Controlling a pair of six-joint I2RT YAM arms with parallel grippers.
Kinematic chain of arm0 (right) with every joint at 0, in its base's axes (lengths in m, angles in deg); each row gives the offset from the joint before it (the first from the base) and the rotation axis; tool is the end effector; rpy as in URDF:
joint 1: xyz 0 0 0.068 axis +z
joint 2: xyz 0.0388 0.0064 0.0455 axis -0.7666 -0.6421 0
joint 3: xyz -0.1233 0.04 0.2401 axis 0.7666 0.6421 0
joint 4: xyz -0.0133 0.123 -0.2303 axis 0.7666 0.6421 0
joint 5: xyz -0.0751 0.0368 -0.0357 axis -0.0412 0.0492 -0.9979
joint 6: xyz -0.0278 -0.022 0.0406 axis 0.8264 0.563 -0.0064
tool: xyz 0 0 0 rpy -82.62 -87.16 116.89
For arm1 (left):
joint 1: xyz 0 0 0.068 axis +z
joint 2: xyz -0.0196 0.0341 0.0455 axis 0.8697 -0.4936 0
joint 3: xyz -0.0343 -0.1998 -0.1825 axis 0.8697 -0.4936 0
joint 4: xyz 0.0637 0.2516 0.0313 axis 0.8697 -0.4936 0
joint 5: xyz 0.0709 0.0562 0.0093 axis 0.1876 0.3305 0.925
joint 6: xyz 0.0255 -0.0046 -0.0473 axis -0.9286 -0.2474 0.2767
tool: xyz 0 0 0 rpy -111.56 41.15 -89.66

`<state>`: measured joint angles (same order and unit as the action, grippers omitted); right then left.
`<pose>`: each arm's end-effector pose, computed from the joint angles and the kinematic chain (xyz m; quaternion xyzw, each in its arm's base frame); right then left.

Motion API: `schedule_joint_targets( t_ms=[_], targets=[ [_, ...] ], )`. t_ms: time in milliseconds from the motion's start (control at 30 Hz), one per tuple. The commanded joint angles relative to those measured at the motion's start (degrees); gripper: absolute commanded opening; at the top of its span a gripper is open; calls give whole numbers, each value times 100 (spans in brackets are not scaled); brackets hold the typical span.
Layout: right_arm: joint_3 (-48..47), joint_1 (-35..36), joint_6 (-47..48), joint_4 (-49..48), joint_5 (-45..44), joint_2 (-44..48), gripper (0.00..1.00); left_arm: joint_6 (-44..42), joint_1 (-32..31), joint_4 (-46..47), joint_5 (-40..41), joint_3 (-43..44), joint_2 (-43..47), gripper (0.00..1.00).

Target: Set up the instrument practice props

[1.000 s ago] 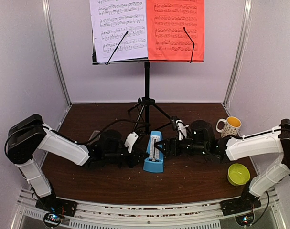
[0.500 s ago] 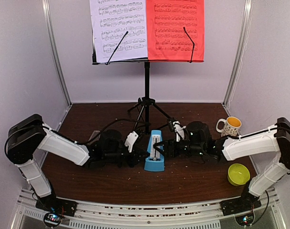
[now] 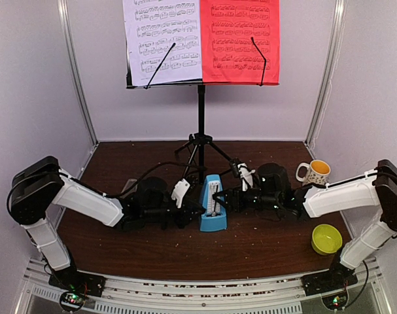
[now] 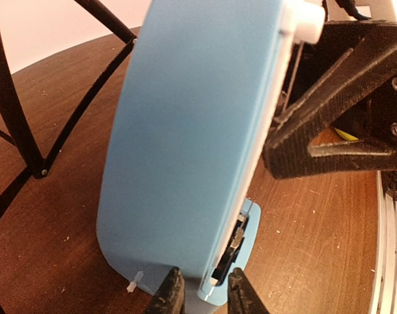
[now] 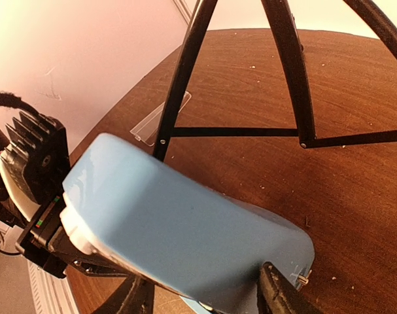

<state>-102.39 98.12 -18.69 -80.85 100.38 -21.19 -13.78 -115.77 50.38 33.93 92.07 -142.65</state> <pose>0.2045 0.2422 0.2004 -0.2396 0.7872 0.4247 0.3775 0.1912 -0.2870 0.1590 0.3131 0.7688 -0.3823 0.4059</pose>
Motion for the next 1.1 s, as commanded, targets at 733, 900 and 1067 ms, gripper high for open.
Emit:
schedule_joint_targets(
  t_ms=[733,900,1067],
  targets=[
    [306,123,-223,-422,106,346,64,-28,-26,322,115,147,-52,24],
    [89,283,-250,-28,-460,348,74,-40,-28,368,179,32,89,26],
    [-35,666,-183,367,-1330,489,88,10,-28,447,273,-142,306,41]
  ],
)
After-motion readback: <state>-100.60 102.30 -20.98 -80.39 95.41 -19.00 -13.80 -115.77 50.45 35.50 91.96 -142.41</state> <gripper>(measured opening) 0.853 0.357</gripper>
